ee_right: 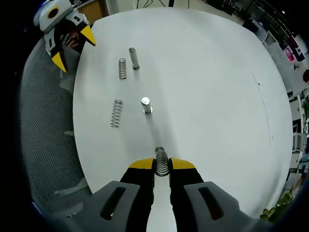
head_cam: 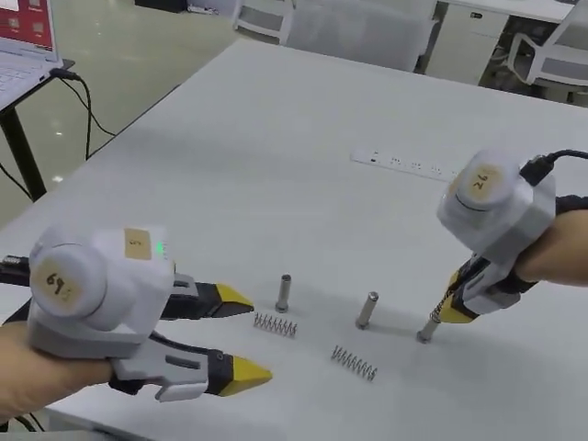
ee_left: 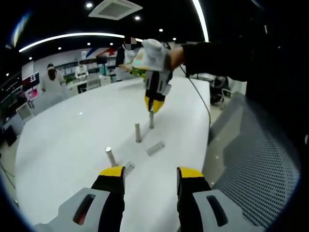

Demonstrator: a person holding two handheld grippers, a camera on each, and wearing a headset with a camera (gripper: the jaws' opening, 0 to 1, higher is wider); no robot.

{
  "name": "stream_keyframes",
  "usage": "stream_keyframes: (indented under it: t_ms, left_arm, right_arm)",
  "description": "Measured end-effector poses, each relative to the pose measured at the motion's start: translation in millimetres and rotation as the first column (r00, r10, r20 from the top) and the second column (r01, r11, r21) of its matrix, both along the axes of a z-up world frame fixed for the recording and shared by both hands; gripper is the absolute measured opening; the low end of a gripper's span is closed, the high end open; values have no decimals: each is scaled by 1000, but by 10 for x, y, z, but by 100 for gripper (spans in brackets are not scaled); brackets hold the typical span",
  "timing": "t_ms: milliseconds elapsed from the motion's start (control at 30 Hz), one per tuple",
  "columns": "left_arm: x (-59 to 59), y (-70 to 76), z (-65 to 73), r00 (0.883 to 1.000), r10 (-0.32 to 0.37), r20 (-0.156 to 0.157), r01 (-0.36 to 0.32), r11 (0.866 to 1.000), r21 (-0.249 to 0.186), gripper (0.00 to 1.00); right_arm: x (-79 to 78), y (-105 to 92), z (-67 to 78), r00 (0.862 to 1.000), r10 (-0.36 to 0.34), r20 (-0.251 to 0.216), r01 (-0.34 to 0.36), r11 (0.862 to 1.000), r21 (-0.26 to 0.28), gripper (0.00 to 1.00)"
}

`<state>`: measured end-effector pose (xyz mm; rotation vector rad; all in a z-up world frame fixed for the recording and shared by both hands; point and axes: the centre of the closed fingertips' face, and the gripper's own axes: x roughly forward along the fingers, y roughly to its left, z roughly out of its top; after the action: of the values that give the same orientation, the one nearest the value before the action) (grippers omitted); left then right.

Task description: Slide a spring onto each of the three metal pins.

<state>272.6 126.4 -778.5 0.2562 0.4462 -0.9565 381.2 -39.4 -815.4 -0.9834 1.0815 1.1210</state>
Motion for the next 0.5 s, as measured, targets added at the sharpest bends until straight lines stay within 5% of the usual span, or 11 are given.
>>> stream_keyframes:
  t_ms: [500]
  left_arm:
    - [8, 14, -19, 1000, 7, -3, -7, 1000, 11, 36]
  right_arm:
    - [18, -16, -197, 1000, -4, -16, 4, 1000, -11, 8]
